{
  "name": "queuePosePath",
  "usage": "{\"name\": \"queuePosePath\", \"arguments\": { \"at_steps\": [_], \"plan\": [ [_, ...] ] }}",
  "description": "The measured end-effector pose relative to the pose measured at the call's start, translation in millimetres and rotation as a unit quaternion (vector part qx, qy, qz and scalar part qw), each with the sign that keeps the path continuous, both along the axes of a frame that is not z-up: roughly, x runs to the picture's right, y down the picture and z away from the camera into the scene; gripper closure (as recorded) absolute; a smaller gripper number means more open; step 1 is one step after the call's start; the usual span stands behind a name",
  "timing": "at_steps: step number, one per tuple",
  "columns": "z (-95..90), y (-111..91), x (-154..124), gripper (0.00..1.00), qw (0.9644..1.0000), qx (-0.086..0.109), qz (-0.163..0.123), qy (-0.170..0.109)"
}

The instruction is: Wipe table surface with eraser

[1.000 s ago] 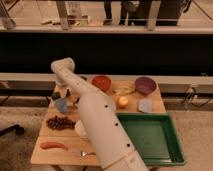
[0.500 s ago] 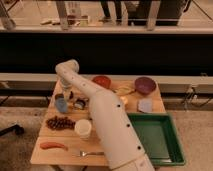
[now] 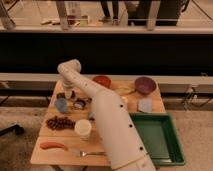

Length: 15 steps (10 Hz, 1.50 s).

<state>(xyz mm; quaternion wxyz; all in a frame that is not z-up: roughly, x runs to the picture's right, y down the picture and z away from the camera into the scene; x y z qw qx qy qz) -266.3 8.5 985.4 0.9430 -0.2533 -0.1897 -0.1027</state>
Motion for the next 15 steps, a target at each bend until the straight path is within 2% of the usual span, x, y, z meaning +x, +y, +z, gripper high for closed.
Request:
{"name": "queuePosePath", "arguments": {
  "at_steps": [5,9,11,15],
  "plan": [
    [1.9,-8.7,-5.3,1.00,1.0000,0.001,-0.001,-0.002],
    [-8.7,-3.0,2.6,1.00,0.9993,0.005,0.028,0.024],
    [-14.1,0.0,-1.9,0.94,0.9992,0.006,0.032,0.025],
    [-15.2,-0.1,-17.2,0.94,0.9995,0.004,0.025,0.017]
  ]
}}
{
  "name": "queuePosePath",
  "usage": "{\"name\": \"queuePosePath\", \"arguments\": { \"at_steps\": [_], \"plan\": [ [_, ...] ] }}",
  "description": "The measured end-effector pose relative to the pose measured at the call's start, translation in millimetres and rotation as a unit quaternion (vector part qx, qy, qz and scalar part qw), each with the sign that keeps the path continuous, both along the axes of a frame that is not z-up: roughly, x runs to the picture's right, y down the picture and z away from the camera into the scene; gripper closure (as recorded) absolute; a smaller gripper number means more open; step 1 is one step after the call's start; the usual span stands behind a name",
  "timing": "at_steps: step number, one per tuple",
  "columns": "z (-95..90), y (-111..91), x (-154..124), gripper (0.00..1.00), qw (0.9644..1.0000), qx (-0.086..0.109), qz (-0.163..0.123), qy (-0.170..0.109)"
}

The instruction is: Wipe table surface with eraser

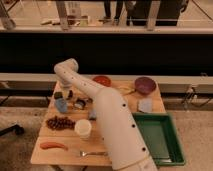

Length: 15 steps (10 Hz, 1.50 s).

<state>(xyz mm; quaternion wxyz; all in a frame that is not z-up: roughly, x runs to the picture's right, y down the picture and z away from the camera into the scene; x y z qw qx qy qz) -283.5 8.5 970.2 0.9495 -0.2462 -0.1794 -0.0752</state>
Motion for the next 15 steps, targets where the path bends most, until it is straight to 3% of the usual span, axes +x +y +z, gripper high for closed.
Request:
{"name": "queuePosePath", "arguments": {
  "at_steps": [5,7,12,15],
  "plan": [
    [5.1,-3.1,-6.7,0.87,1.0000,0.000,-0.005,-0.005],
    [6.5,-2.9,-5.9,0.73,0.9999,0.000,-0.007,-0.008],
    [7.7,-1.5,-10.3,0.23,0.9996,-0.007,-0.015,-0.022],
    [4.1,-0.9,-12.0,0.20,0.9995,-0.003,-0.020,-0.027]
  ]
}}
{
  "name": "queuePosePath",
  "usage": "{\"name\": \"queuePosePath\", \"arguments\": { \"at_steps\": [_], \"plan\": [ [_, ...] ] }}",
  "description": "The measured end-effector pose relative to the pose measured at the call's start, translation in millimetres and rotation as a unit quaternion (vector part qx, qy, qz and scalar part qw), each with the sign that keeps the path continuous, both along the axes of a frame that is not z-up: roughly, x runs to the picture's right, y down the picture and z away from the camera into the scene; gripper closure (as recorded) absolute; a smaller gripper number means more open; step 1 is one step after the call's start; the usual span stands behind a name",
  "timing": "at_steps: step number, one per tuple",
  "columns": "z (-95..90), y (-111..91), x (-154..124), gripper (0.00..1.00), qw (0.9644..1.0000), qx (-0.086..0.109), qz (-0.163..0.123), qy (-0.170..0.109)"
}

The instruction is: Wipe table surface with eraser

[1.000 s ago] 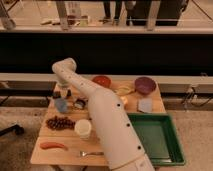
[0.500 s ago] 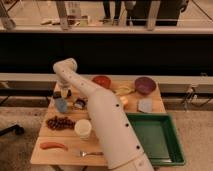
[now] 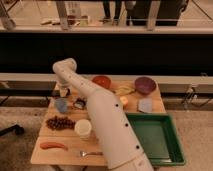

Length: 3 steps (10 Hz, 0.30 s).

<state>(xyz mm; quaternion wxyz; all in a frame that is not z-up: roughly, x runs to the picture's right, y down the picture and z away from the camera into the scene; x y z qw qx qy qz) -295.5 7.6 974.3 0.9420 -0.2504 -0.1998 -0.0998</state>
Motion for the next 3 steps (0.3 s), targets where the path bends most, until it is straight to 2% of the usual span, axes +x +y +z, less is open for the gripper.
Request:
{"name": "queuePosePath", "arguments": {
  "at_steps": [3],
  "plan": [
    [-3.6,1.5,0.8,0.20,1.0000,0.004,-0.002,-0.001]
  ]
}}
